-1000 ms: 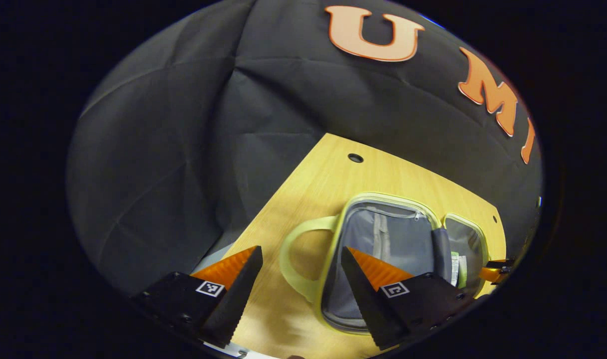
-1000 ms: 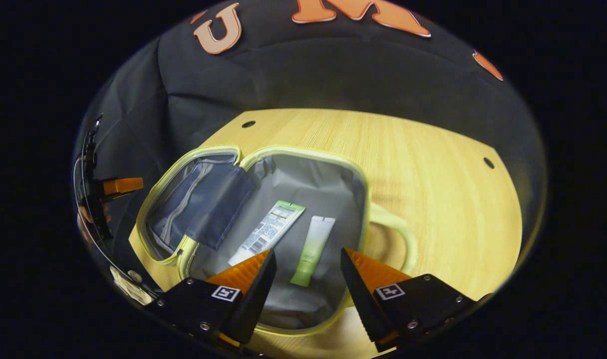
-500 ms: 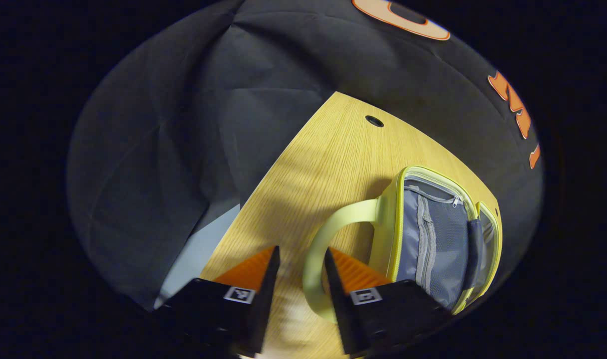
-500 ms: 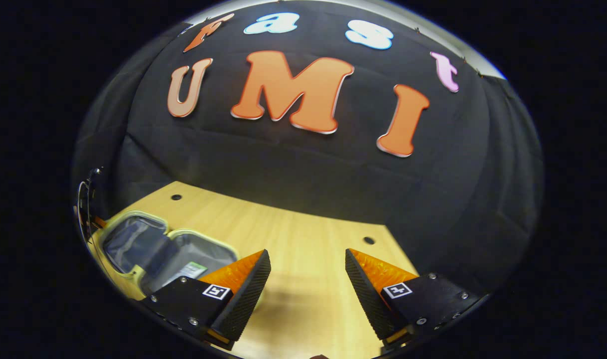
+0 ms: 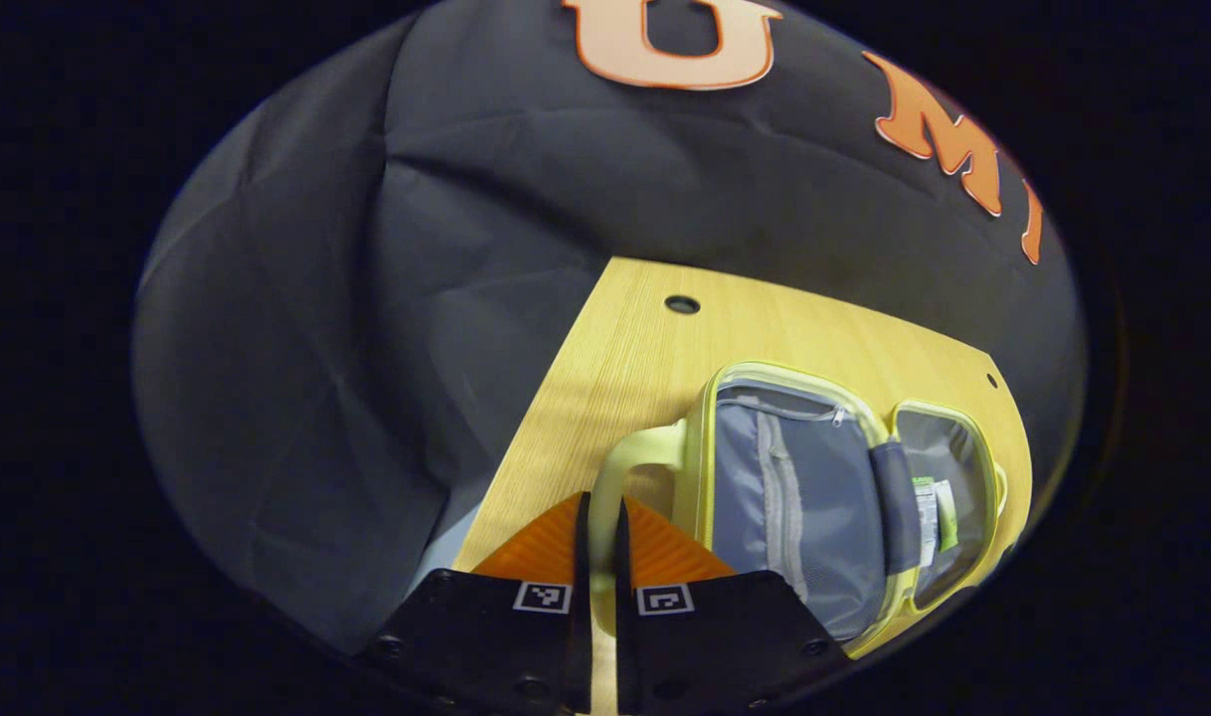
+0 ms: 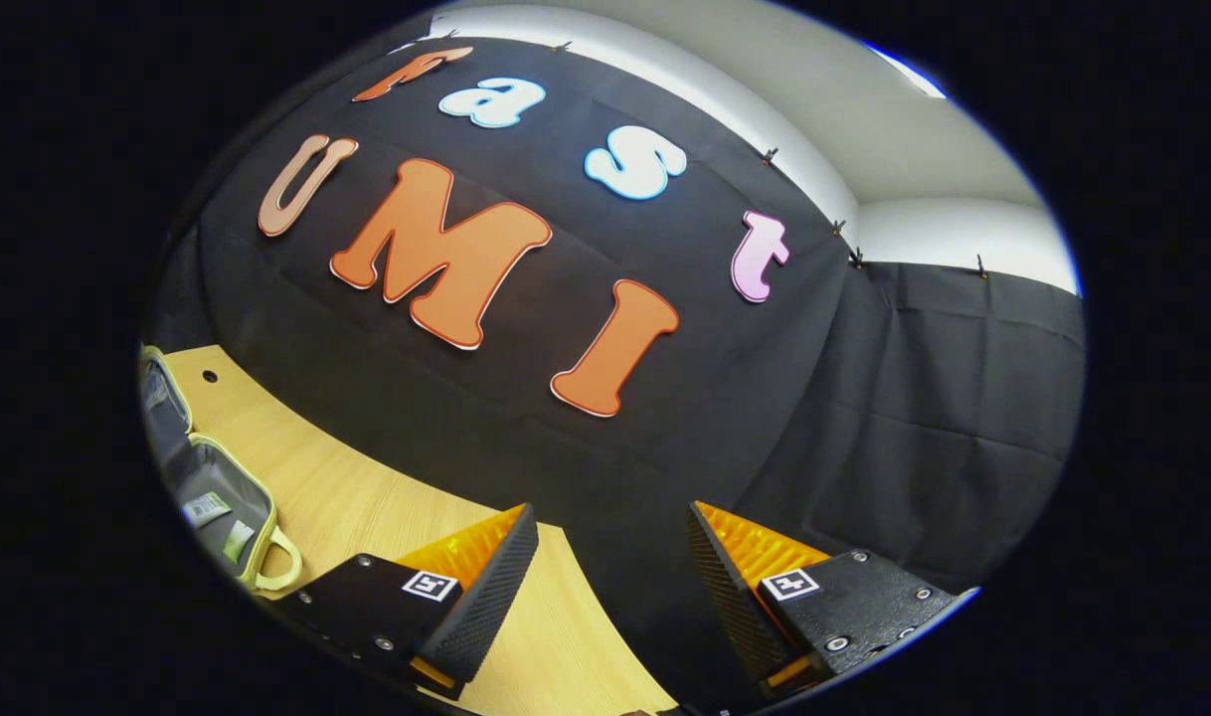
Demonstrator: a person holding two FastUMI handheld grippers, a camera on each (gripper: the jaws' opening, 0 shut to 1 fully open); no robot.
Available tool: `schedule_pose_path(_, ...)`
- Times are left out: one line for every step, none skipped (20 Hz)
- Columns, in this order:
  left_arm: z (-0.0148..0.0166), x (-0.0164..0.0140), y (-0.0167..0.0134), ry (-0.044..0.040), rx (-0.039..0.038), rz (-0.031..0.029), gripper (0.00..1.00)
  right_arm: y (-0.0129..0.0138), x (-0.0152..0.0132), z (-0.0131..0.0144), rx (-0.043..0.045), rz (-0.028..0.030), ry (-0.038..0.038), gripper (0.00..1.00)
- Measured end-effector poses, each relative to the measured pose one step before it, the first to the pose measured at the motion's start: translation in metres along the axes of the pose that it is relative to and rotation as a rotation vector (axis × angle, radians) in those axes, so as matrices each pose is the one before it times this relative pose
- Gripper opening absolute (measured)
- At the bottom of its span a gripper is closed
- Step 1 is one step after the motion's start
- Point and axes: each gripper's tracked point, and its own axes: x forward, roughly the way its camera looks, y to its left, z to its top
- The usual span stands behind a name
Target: First open the suitcase, pack the skin care products into it, and then close the suitcase.
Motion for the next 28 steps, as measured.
schedule_pose_path(0.01673, -0.01943, -0.00738, -0.04370, 0.00510, -0.00778, 0.10, 0.01027, -0.00006, -0.00173, 0.00350, 0.02363, -0.00043, 0.95)
schedule_pose_path(0.01915, -0.01808, -0.00697, -0.04426, -0.00497, -0.01358, 0.10, 0.01421, -0.00098, -0.00124, 0.00916, 0.03946, 0.00109, 0.95)
schedule_pose_path(0.02164, -0.01803, -0.01386, -0.04933, -0.00895, -0.01821, 0.09, 0.01594, -0.00059, 0.00440, 0.01663, 0.04845, -0.02024, 0.95)
schedule_pose_path(0.00928, -0.00859, -0.01190, -0.02296, -0.00540, -0.01069, 0.09, 0.00985, -0.00087, 0.00204, 0.01427, 0.02801, -0.01226, 0.95)
schedule_pose_path(0.01375, -0.01311, -0.02114, -0.03294, -0.00605, -0.02754, 0.08, 0.01532, 0.00059, 0.00422, 0.02310, 0.04649, -0.01661, 0.95)
schedule_pose_path(0.00801, -0.00935, -0.01214, -0.01388, -0.00785, -0.01233, 0.09, 0.00847, 0.00158, 0.00041, 0.00267, 0.02316, -0.01317, 0.95)
schedule_pose_path(0.01395, -0.01021, -0.01892, -0.03218, -0.00997, -0.02098, 0.09, 0.00911, 0.00253, 0.00104, 0.00013, 0.02598, -0.01692, 0.95)
schedule_pose_path(0.01058, -0.01030, -0.01994, -0.02577, -0.00847, -0.01853, 0.09, 0.01476, 0.00158, -0.00137, 0.03168, 0.04898, 0.00243, 0.95)
schedule_pose_path(0.01105, -0.00898, -0.02471, -0.02136, -0.01623, -0.03423, 0.09, 0.01076, -0.00117, 0.00563, 0.03434, 0.03870, -0.01502, 0.95)
schedule_pose_path(0.00681, -0.00508, -0.02175, -0.01717, -0.00413, -0.02805, 0.09, 0.00855, 0.00256, 0.00187, 0.01025, 0.02528, -0.01219, 0.95)
schedule_pose_path(0.00480, -0.00324, -0.01958, -0.01319, 0.00220, -0.02875, 0.09, 0.00635, 0.00071, 0.00099, 0.00790, 0.02024, -0.00813, 0.95)
schedule_pose_path(0.00472, -0.00088, -0.02155, -0.01223, 0.00201, -0.03129, 0.09, 0.00530, -0.00002, 0.00034, 0.00579, 0.01993, -0.00495, 0.95)
schedule_pose_path(-0.00041, 0.00350, -0.02347, -0.00070, -0.01688, -0.03251, 0.09, 0.00445, 0.00059, -0.00115, 0.00374, 0.01674, -0.00272, 0.95)
schedule_pose_path(-0.00027, 0.00286, -0.02508, -0.00231, -0.03972, -0.04077, 0.09, 0.00279, -0.00016, -0.00152, 0.00355, 0.01914, -0.00787, 0.95)
schedule_pose_path(-0.00354, 0.00134, -0.02255, -0.00536, -0.01561, -0.03239, 0.10, -0.00036, 0.00055, -0.00374, 0.01023, 0.01385, -0.00256, 0.95)
schedule_pose_path(-0.00267, 0.00276, -0.01769, -0.00833, 0.01792, 0.00229, 0.09, 0.00044, 0.00099, -0.00538, 0.00740, 0.01317, 0.00827, 0.95)
schedule_pose_path(-0.00418, 0.00262, -0.01151, 0.00015, -0.00475, -0.00663, 0.09, -0.00284, 0.00166, -0.00308, 0.00264, 0.00685, 0.00233, 0.95)
schedule_pose_path(-0.00474, 0.00228, -0.01931, 0.00417, -0.03347, -0.04172, 0.10, -0.00341, 0.00159, -0.00086, 0.00381, 0.00068, 0.00085, 0.95)
schedule_pose_path(-0.00578, 0.00161, -0.01538, 0.00602, -0.03682, -0.03129, 0.10, -0.00413, 0.00123, -0.00211, 0.01027, 0.00223, -0.00098, 0.95)
schedule_pose_path(-0.00888, 0.00402, -0.01184, 0.00776, -0.00309, -0.01666, 0.10, -0.00443, 0.00073, -0.00186, 0.01235, 0.00060, -0.00013, 0.95)
schedule_pose_path(-0.00724, 0.00551, -0.01122, 0.00911, 0.01262, -0.00755, 0.09, -0.00371, 0.00001, -0.00320, 0.01021, -0.00069, 0.00068, 0.95)
schedule_pose_path(-0.00772, 0.00604, -0.01153, 0.00930, 0.00501, -0.00769, 0.07, -0.00230, 0.00042, -0.00470, 0.00279, 0.00534, 0.00845, 0.95)
schedule_pose_path(-0.00896, 0.00513, -0.01386, 0.01312, 0.00110, -0.02315, 0.09, -0.00282, -0.00014, -0.00423, 0.00031, -0.00261, 0.00188, 0.95)
schedule_pose_path(-0.01050, 0.00583, -0.01171, 0.02053, -0.00301, -0.01592, 0.09, -0.00219, -0.00062, -0.00431, 0.00393, 0.00502, 0.00721, 0.95)
schedule_pose_path(-0.01542, 0.00801, -0.01224, 0.02897, 0.00392, -0.02082, 0.09, -0.00269, -0.00058, -0.00557, 0.01009, 0.00383, 0.00623, 0.95)
schedule_pose_path(-0.01626, 0.01171, -0.01232, 0.02899, 0.00475, -0.01583, 0.09, -0.00069, -0.00140, -0.00401, 0.01334, 0.00944, 0.00671, 0.95)
schedule_pose_path(-0.01870, 0.00835, -0.01108, 0.03491, 0.00197, -0.00576, 0.10, -0.00032, -0.00018, -0.00462, 0.01040, 0.00749, 0.00561, 0.95)
schedule_pose_path(-0.01265, 0.01210, -0.00778, 0.04478, -0.01343, -0.00067, 0.10, 0.00025, 0.00003, -0.00186, -0.00223, 0.00679, 0.00195, 0.95)
